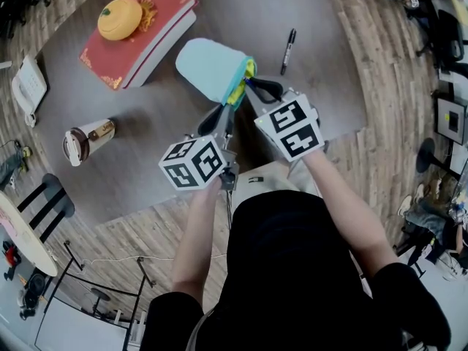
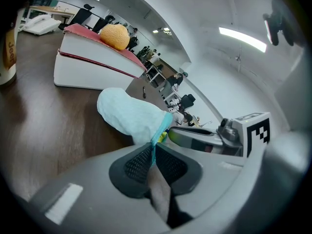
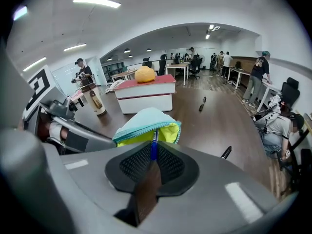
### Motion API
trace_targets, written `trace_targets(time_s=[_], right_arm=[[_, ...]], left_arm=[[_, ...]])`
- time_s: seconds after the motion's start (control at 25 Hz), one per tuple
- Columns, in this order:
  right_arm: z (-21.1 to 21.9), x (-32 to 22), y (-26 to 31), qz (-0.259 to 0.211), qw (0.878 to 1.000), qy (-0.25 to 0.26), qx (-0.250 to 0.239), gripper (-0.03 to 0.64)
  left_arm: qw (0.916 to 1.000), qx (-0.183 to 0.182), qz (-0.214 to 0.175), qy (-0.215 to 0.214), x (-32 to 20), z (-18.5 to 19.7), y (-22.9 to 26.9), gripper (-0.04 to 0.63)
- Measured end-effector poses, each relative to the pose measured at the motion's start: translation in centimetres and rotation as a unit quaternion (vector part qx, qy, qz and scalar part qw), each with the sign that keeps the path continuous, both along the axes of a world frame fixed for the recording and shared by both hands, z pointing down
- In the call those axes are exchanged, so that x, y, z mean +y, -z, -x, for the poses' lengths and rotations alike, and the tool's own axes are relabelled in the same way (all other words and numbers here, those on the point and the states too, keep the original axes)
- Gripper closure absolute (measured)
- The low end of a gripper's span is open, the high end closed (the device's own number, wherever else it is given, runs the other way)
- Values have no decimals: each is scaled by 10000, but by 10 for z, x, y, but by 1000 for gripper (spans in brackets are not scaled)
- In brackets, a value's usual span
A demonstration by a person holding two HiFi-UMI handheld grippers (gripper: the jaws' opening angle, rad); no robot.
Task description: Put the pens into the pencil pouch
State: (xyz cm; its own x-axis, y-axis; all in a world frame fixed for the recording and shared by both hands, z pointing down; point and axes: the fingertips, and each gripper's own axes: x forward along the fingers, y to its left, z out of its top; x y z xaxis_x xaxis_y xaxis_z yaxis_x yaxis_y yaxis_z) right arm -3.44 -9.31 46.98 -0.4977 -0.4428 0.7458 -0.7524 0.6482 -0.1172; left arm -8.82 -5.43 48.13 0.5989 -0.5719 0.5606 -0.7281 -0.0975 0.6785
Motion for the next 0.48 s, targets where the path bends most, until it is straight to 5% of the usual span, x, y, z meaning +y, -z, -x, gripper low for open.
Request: trace_targets(time_s=[0.48], right_arm=[[8,-4,-3,11,10000,28,-54,572]], left_arm=[[10000,47,43,-73,6,-5,3,571]])
